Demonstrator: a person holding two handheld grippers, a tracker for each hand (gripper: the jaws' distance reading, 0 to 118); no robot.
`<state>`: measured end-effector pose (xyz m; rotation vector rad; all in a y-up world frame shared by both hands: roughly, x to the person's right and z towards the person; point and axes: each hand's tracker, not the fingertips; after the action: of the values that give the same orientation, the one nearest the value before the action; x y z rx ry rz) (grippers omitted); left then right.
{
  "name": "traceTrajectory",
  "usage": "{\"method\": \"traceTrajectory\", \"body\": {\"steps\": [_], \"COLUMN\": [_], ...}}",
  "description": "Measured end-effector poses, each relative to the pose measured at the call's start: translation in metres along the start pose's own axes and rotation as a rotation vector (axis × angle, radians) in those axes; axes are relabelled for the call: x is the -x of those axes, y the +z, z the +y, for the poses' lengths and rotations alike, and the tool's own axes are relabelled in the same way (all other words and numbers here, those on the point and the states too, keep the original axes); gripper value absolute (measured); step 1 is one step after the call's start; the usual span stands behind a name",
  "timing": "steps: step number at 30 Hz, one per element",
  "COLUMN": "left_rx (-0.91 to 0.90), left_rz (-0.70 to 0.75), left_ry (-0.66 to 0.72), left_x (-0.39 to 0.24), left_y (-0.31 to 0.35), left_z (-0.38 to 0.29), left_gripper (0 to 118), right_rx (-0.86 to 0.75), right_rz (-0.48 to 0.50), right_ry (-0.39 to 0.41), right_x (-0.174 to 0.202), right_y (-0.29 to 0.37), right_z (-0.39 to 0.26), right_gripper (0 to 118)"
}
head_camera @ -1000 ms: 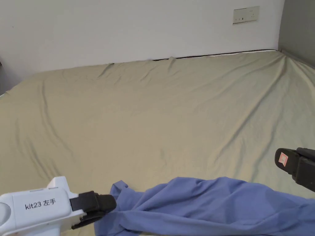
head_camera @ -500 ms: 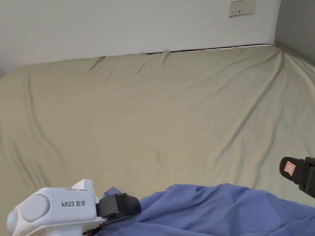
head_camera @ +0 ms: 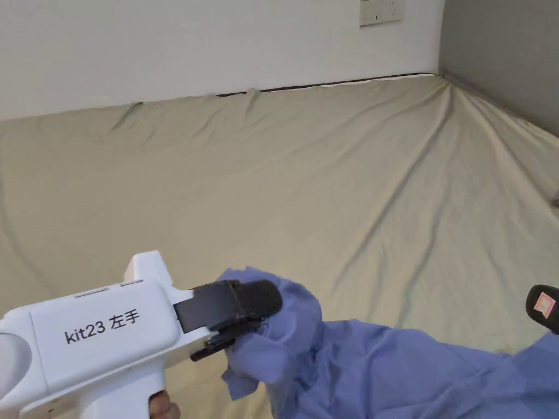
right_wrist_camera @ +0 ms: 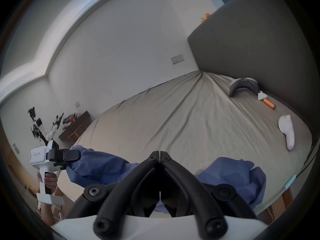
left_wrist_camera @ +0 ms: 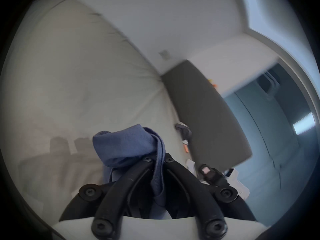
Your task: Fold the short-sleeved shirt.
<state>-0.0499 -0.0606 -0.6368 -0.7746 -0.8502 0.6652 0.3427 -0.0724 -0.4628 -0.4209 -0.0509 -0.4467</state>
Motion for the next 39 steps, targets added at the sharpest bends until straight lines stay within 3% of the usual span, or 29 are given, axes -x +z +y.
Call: {"method": "traceTrajectory", "body": {"steps": [3, 7, 9, 11, 14, 17, 19, 20, 21, 22, 23, 25, 28, 36, 39], "left_rx": [0.178, 0.439, 0.5, 0.48, 0.448, 0.282, 0.16, 0.117, 0.071, 0.046, 0.048, 0.107, 0.243, 0.429, 0.451], "left_rz": [-0.057, 0.019, 0.077, 0.018, -0.015, 0.001, 0.078, 0.118, 0.142, 0.159, 0.182, 0.244, 0.166, 0.17, 0.026], "left_ry": [-0.036, 0.034, 0.061, 0.119, 0.131, 0.013, -0.071, -0.105, -0.141, -0.182, -0.2, -0.177, -0.181, -0.154, -0.186], "left_x": [-0.023, -0.01, -0.005, -0.005, -0.016, -0.03, -0.035, -0.035, -0.034, -0.03, -0.026, -0.018, -0.007, -0.012, -0.035], "left_y": [-0.07, -0.167, -0.191, -0.189, -0.161, -0.114, -0.078, -0.064, -0.051, -0.044, -0.042, -0.055, -0.085, -0.181, -0.197], "left_z": [-0.023, -0.066, -0.084, -0.086, -0.064, -0.036, -0.022, -0.018, -0.018, -0.018, -0.019, -0.029, -0.048, -0.082, -0.091], "left_gripper": [4, 8, 34, 58, 81, 85, 83, 77, 64, 41, 1, 0, 0, 0, 0], "right_rx": [0.003, 0.007, 0.009, -0.001, -0.019, -0.024, -0.019, -0.017, -0.016, -0.013, -0.01, -0.01, -0.009, -0.014, -0.012], "right_rz": [0.004, -0.023, -0.025, -0.025, -0.036, -0.034, -0.022, -0.016, -0.01, -0.002, 0.006, 0.017, 0.022, 0.019, 0.006], "right_ry": [-0.025, -0.028, -0.038, -0.034, -0.046, -0.043, -0.037, -0.037, -0.037, -0.037, -0.037, -0.043, -0.052, -0.06, -0.05], "right_x": [-0.009, -0.017, -0.022, -0.026, -0.039, -0.043, -0.037, -0.036, -0.034, -0.032, -0.031, -0.03, -0.026, -0.033, -0.033], "right_y": [0.007, 0.019, 0.026, 0.033, 0.034, 0.031, 0.026, 0.024, 0.022, 0.02, 0.018, 0.016, 0.014, 0.026, 0.029], "right_z": [-0.004, -0.009, -0.009, -0.008, -0.004, -0.003, -0.005, -0.006, -0.007, -0.009, -0.009, -0.011, -0.011, -0.012, -0.011], "right_gripper": [0, 0, 0, 0, 0, 0, 0, 0, 0, 0, 0, 0, 0, 0, 0]}}
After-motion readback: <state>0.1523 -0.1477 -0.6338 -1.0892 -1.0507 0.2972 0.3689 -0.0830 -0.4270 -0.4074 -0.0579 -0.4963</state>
